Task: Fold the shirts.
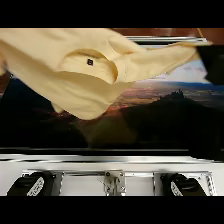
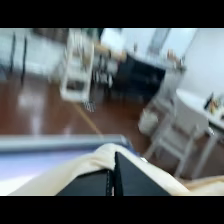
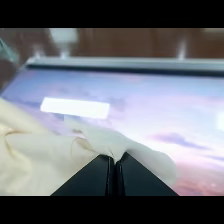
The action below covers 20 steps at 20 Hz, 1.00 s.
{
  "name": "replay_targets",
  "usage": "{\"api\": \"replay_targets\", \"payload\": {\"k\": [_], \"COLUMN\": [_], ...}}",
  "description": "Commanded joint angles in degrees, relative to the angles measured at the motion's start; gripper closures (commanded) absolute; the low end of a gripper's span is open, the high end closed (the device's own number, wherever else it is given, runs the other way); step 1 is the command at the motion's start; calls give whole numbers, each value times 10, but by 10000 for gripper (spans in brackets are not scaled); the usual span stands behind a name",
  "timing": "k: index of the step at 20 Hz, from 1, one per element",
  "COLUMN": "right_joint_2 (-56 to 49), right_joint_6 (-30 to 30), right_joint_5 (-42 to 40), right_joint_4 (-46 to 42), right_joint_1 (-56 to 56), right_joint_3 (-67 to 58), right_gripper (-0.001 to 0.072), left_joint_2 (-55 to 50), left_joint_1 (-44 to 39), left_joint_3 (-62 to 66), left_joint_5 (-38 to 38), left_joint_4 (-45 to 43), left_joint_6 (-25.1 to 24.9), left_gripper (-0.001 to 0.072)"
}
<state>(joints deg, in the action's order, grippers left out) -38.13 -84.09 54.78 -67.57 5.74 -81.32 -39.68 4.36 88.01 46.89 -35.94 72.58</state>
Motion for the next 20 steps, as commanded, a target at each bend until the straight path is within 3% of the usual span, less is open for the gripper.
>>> {"api": "replay_targets", "payload": {"k": [1, 10, 15, 20], "right_joint_2": [25, 13, -94, -216], "right_joint_6": [-28, -80, -105, -71], "right_joint_5": [16, 253, 487, 425], "right_joint_4": [-13, -57, -43, -49], "right_joint_1": [0, 0, 1, 1], "right_joint_3": [-70, -103, -77, 4], "right_gripper": [653, 653, 653, 653], "left_joint_2": [23, 14, -89, -301], "left_joint_1": [39, 40, 30, -71], "left_joint_3": [91, 105, 104, 104], "left_joint_5": [-4, -101, -98, -114], "left_joint_4": [-57, -158, -150, -151], "left_joint_6": [-1, -1, 1, 1], "left_gripper": [677, 676, 676, 676]}}
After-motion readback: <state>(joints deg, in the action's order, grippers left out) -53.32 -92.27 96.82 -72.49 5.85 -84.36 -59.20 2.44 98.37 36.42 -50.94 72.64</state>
